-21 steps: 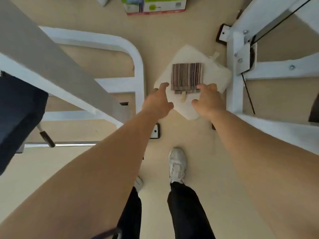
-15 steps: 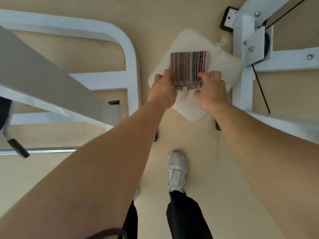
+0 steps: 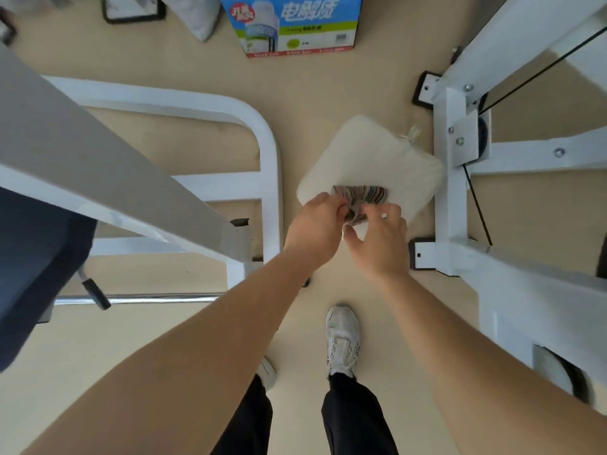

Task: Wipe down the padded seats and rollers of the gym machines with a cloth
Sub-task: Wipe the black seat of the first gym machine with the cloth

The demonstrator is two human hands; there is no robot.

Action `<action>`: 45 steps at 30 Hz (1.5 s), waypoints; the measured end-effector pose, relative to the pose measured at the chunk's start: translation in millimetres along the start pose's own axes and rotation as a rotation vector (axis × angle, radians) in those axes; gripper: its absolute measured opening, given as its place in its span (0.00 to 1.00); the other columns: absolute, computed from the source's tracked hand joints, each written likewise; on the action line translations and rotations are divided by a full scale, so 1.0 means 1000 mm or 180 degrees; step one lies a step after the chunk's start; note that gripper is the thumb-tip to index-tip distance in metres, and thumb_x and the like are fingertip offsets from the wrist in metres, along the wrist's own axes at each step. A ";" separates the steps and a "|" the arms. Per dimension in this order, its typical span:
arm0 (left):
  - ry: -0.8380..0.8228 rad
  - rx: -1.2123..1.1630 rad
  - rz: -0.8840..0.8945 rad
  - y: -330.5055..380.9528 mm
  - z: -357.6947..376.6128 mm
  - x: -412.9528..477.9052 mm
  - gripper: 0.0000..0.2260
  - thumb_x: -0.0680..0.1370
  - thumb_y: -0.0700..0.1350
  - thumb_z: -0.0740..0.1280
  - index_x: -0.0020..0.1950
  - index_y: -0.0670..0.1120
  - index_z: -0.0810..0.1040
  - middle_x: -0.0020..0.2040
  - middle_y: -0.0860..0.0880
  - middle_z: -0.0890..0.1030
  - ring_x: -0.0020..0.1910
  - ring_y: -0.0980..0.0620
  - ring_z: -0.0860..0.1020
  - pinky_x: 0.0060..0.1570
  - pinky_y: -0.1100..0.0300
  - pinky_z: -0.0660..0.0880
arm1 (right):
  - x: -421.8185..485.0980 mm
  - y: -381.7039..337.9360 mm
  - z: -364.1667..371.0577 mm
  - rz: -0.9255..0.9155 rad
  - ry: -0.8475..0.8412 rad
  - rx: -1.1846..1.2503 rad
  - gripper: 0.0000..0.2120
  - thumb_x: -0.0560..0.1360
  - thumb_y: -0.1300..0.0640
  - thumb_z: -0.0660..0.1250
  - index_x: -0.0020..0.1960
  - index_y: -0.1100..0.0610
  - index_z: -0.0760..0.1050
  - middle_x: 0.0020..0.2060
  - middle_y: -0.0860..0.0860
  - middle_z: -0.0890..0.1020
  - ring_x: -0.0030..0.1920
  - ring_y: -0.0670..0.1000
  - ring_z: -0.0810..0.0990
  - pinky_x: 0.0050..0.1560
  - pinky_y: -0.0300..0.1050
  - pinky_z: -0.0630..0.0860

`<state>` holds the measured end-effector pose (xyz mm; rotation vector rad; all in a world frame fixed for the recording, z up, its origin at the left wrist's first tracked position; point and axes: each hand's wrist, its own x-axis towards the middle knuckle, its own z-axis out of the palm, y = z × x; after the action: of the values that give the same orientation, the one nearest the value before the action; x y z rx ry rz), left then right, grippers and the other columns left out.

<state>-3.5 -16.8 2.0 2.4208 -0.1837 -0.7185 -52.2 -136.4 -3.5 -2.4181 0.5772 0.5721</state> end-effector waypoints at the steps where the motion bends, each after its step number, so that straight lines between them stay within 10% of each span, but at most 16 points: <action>1: -0.0068 0.0038 0.0056 0.005 -0.011 -0.013 0.10 0.83 0.44 0.57 0.56 0.45 0.78 0.49 0.47 0.76 0.48 0.45 0.76 0.43 0.50 0.75 | -0.011 -0.010 -0.010 -0.0066 -0.0050 0.0044 0.14 0.76 0.51 0.69 0.60 0.55 0.77 0.62 0.55 0.73 0.61 0.60 0.72 0.52 0.50 0.73; 12: -0.0135 -0.0911 -0.1107 0.037 -0.170 -0.186 0.08 0.83 0.48 0.61 0.45 0.55 0.75 0.38 0.54 0.79 0.43 0.49 0.76 0.44 0.58 0.71 | -0.139 -0.125 -0.145 -0.1031 -0.1355 -0.0131 0.06 0.76 0.54 0.69 0.41 0.52 0.77 0.44 0.47 0.82 0.49 0.52 0.81 0.51 0.50 0.78; 21: -0.0365 -0.1176 -0.1173 -0.025 -0.295 -0.296 0.21 0.69 0.73 0.65 0.41 0.55 0.77 0.44 0.51 0.80 0.47 0.50 0.80 0.50 0.52 0.77 | -0.221 -0.272 -0.129 -0.0970 -0.1403 0.0308 0.06 0.79 0.53 0.63 0.44 0.53 0.72 0.37 0.49 0.79 0.41 0.53 0.78 0.37 0.46 0.70; 29: -0.0618 0.0402 -0.1274 -0.177 -0.375 -0.357 0.03 0.76 0.49 0.68 0.46 0.54 0.74 0.36 0.56 0.76 0.45 0.49 0.81 0.37 0.58 0.72 | -0.246 -0.397 -0.020 -0.1230 -0.2441 -0.0760 0.16 0.66 0.41 0.77 0.45 0.50 0.79 0.43 0.49 0.83 0.45 0.50 0.83 0.44 0.48 0.80; 35: 0.0599 0.0481 -0.1309 -0.267 -0.467 -0.337 0.09 0.74 0.47 0.70 0.54 0.52 0.76 0.47 0.52 0.77 0.46 0.50 0.76 0.43 0.55 0.72 | -0.218 -0.517 0.031 -0.1826 -0.1696 -0.0702 0.12 0.76 0.57 0.72 0.40 0.48 0.70 0.37 0.44 0.77 0.39 0.44 0.78 0.34 0.38 0.68; 39: 0.1390 0.0691 -0.1025 -0.313 -0.512 -0.312 0.10 0.76 0.42 0.67 0.56 0.48 0.76 0.51 0.48 0.78 0.48 0.46 0.76 0.43 0.51 0.73 | -0.194 -0.573 0.058 -0.1894 -0.1183 -0.0147 0.06 0.75 0.57 0.71 0.49 0.51 0.75 0.45 0.51 0.81 0.46 0.52 0.80 0.43 0.46 0.77; 45: 0.1343 0.1357 -0.0916 -0.389 -0.480 -0.301 0.11 0.79 0.42 0.63 0.61 0.46 0.75 0.56 0.43 0.77 0.53 0.40 0.76 0.47 0.47 0.73 | -0.173 -0.568 0.140 -0.1920 -0.1083 -0.0504 0.05 0.76 0.59 0.64 0.51 0.52 0.74 0.45 0.51 0.78 0.44 0.55 0.76 0.36 0.45 0.68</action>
<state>-14.9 630.3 234.1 2.9827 0.2074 -0.2858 64.1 415.2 228.6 -2.3894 -0.3445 0.7509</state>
